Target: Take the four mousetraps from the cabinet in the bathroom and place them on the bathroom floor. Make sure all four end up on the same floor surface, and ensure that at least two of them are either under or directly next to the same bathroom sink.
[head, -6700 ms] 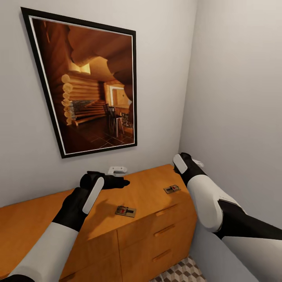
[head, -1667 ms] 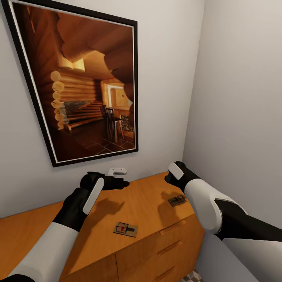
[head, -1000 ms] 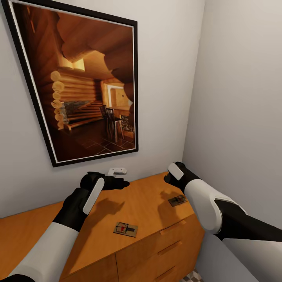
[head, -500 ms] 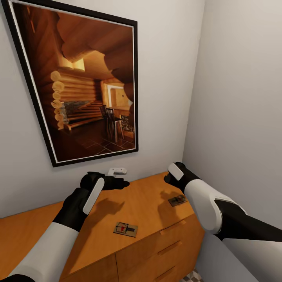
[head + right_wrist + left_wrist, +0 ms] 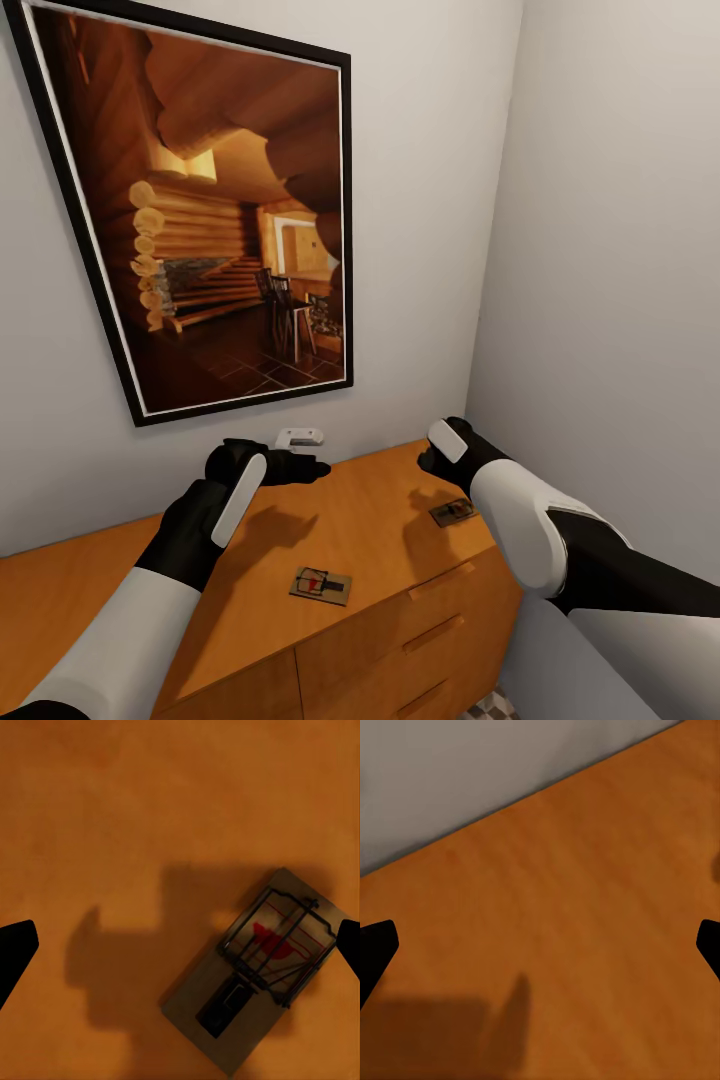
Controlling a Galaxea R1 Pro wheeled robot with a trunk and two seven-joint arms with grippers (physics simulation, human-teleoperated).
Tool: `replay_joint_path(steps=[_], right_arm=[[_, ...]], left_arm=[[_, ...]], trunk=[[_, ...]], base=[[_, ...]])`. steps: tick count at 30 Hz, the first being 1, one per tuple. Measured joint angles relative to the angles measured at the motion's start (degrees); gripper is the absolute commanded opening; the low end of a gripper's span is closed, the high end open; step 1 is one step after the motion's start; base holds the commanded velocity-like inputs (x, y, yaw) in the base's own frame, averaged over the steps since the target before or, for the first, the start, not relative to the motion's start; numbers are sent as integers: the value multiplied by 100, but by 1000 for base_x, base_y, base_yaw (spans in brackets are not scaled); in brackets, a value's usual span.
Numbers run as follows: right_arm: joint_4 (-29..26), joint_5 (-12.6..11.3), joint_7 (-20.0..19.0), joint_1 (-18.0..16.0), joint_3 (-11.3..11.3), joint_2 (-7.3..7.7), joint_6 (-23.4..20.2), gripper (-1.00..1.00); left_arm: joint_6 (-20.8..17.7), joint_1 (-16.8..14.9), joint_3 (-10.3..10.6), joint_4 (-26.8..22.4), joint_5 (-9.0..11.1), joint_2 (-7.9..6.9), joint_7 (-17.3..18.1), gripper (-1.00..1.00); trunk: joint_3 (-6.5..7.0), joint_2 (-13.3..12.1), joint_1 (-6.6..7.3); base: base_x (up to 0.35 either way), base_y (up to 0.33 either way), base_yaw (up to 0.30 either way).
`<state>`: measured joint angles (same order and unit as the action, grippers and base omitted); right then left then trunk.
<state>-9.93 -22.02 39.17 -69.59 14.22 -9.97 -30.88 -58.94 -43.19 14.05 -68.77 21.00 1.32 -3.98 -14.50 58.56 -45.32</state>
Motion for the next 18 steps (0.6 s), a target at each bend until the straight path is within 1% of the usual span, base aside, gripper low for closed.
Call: replay_joint_path(steps=[18], right_arm=[[4, 13, -25, -1, 8, 0, -11, 100]], left_arm=[[-1, 0, -1, -7, -7, 0, 0, 100]], trunk=[[0, 0, 0]], base=[[0, 0, 0]])
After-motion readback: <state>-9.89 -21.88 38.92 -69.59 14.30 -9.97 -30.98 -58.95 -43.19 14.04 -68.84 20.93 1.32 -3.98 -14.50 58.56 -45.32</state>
